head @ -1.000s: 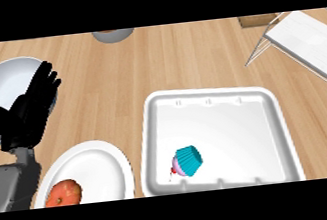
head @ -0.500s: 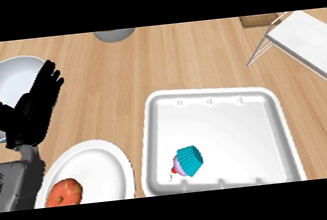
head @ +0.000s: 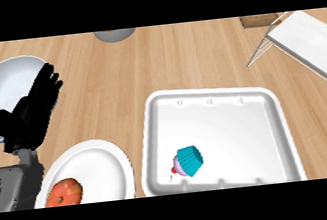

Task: Pick the tomato from the tray and place it in the tiered shelf

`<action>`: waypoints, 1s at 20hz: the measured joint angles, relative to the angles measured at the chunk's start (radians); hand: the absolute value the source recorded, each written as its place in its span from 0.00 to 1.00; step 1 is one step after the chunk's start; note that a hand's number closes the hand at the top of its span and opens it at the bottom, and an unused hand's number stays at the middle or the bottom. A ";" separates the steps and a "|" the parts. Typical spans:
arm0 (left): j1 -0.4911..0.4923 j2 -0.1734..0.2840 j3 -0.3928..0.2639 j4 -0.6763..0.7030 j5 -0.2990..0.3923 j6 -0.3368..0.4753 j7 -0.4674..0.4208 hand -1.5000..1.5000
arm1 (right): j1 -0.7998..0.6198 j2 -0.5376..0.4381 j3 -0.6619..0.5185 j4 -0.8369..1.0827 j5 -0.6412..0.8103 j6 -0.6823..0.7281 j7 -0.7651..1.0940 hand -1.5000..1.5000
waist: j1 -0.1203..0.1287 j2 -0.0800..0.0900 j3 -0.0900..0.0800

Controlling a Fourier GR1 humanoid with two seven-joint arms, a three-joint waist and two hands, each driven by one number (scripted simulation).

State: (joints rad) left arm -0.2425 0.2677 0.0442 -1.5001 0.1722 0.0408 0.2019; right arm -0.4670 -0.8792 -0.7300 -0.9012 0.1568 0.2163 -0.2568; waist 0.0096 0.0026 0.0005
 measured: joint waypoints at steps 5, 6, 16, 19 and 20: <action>-0.013 -0.009 -0.003 0.002 -0.011 0.007 0.005 0.50 | -0.025 -0.135 -0.010 0.172 -0.055 0.203 0.015 0.00 | 0.000 0.001 0.000; -0.017 -0.003 0.006 0.008 -0.005 -0.001 0.007 0.50 | -0.031 -0.166 -0.019 0.211 -0.065 0.236 0.018 0.00 | 0.000 0.002 0.001; -0.011 -0.007 0.016 0.021 -0.012 -0.003 0.000 0.50 | 0.071 -0.416 -0.109 0.510 -0.120 0.498 -0.136 0.00 | -0.012 0.003 0.004; 0.001 -0.004 0.022 0.020 -0.007 -0.012 -0.012 0.50 | 0.109 -0.434 -0.118 0.526 -0.131 0.514 -0.168 0.00 | -0.015 0.002 0.006; 0.001 0.003 0.029 0.017 -0.003 -0.016 -0.007 0.50 | 0.124 -0.440 -0.118 0.522 -0.133 0.516 -0.179 0.00 | -0.017 0.001 0.006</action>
State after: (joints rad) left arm -0.2412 0.2706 0.0728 -1.4832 0.1693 0.0252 0.1946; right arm -0.3434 -1.3195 -0.8481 -0.3789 0.0239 0.7328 -0.4361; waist -0.0069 0.0033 0.0070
